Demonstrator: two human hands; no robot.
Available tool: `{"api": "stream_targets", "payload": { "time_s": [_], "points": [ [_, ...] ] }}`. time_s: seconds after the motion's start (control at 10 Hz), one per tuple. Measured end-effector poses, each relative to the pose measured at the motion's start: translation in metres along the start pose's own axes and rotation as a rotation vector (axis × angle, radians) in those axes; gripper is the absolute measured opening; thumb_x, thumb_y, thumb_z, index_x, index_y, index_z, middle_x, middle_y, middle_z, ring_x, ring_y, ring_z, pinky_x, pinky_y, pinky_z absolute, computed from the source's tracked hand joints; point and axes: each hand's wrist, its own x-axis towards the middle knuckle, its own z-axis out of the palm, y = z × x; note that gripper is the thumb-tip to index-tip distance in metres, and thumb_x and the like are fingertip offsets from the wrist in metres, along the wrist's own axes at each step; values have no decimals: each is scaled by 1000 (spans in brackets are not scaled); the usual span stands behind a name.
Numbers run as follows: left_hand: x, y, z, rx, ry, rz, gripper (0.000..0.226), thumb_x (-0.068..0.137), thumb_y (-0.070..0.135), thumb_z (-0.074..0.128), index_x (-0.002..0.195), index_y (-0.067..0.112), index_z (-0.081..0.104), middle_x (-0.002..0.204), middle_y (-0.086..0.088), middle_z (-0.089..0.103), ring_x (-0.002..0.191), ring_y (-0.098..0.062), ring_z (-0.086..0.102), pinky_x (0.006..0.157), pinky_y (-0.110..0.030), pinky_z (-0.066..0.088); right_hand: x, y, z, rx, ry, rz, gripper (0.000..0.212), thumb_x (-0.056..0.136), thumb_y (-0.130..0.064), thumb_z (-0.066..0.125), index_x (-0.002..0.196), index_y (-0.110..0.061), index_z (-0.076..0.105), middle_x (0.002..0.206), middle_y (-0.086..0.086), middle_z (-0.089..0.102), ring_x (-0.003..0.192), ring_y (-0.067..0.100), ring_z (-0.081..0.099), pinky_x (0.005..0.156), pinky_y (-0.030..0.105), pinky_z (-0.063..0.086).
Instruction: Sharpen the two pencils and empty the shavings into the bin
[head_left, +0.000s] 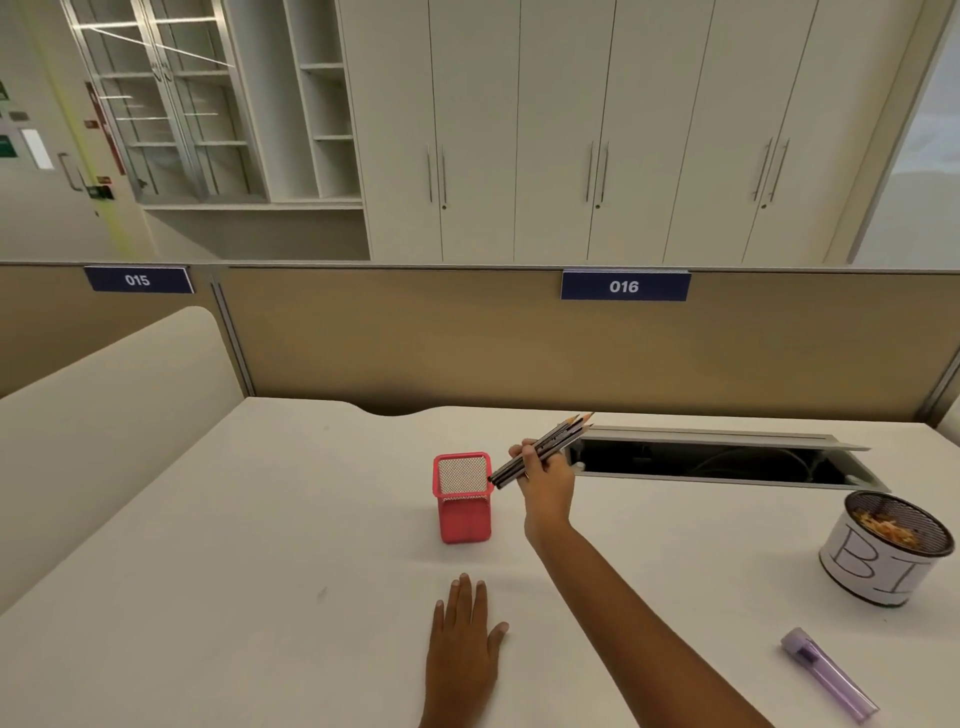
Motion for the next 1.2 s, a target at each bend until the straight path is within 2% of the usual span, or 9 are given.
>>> {"api": "stream_targets", "payload": {
  "time_s": [0.1,0.2,0.4,0.5,0.6,0.7,0.8,1.0,1.2],
  "points": [
    [3,3,0,-20,-87,-12,58,97,44,0,148,19,14,157,-3,-18,144,-13,-17,116,-27,-10,10,9,14,-36,22,-5,8,93,-5,48,92,-8,55,80,2,62,89,20,59,98,43,47],
    [0,2,2,-33,-100,-6,55,97,44,1,116,15,44,157,-1,-18,144,-12,-17,116,-26,-9,14,16,22,-110,47,-20,7,92,-5,51,94,-8,57,101,16,67,99,26,60,101,42,45],
    [0,1,4,12,-2,-51,52,98,43,2,122,20,42,157,-1,-17,144,-12,-16,116,-25,-8,15,25,22,-331,44,-99,23,92,-9,52,111,3,58,112,18,65,92,19,57,74,19,43],
    [2,1,3,23,58,-39,57,98,43,2,150,20,0,157,-1,-17,145,-12,-15,116,-25,-8,14,30,19,-430,32,-126,27,92,-13,53,114,4,57,110,17,65,89,17,56,67,15,41],
    [2,2,1,-2,7,-40,53,98,43,3,146,26,15,157,0,-16,145,-11,-15,116,-24,-8,12,37,19,-472,20,-122,29,92,-16,54,114,3,57,109,18,66,99,26,61,71,20,42],
    [0,2,2,-22,-27,-43,51,98,43,4,113,16,45,157,2,-17,144,-9,-15,116,-23,-7,11,44,20,-509,6,-98,31,93,-17,51,117,3,56,113,18,65,102,26,59,75,25,41],
    [0,1,4,-3,8,-39,51,98,43,5,110,15,46,157,3,-17,144,-8,-15,115,-22,-7,9,49,19,-548,0,-57,31,94,-15,48,119,3,55,118,18,63,110,30,58,86,30,45],
    [2,1,5,15,-30,-64,52,98,44,4,110,16,46,157,3,-17,144,-8,-16,115,-23,-8,7,55,15,-609,-62,-40,26,95,-12,47,116,0,56,120,16,61,110,28,57,80,23,43],
    [3,-2,11,56,25,-40,52,98,44,3,114,18,45,157,2,-18,144,-10,-17,116,-24,-10,4,49,4,-589,-131,-42,33,90,-7,55,123,-5,53,129,14,58,121,27,52,100,36,45]
  ]
}}
